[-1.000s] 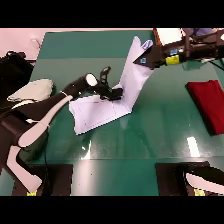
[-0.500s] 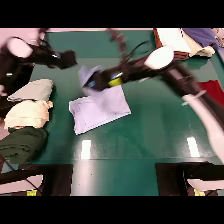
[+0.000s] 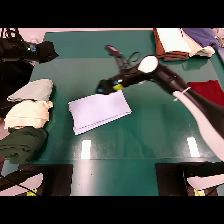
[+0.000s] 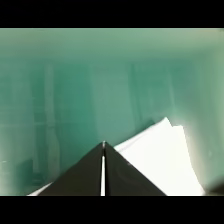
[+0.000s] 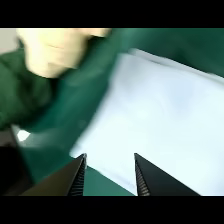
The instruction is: Fold the shirts.
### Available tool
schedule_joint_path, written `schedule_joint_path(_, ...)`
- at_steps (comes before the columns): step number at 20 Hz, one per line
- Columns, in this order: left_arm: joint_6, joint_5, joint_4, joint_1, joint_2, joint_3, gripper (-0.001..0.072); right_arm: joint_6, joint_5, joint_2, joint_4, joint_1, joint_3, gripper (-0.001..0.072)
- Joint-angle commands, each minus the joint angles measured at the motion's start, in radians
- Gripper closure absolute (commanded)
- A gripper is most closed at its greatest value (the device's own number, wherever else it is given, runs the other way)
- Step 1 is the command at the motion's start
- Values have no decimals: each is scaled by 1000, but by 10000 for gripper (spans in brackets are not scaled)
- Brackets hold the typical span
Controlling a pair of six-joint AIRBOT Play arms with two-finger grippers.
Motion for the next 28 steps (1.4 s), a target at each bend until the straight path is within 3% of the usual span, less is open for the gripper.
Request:
schedule_joint_path(1,16,-12,1,-49,2,-18,679,18,106,11,-130,-230,-126,201)
schedule_joint_path(5,16,0,2,-125,-19,-30,679,19,165,-122,-45,-360,-161,183)
schedule_joint_path(12,14,-3,-2,-153,-37,-32,679,17,179,-370,155,-211,-3,185)
schedule_joint_path(13,14,-5,-3,-153,-37,-32,679,16,179,-397,183,-183,18,223)
schedule_joint_path(16,6,-3,-18,-158,-39,-32,680,-27,162,-437,216,-119,68,637)
schedule_joint_path(17,6,11,-17,-173,-40,-32,680,-30,157,-436,214,-113,84,696)
schedule_joint_path(21,7,42,8,-286,-49,-32,680,-24,205,-366,122,-198,164,696)
schedule_joint_path(28,6,64,-3,-349,-49,-32,680,114,235,-55,-237,-665,163,697)
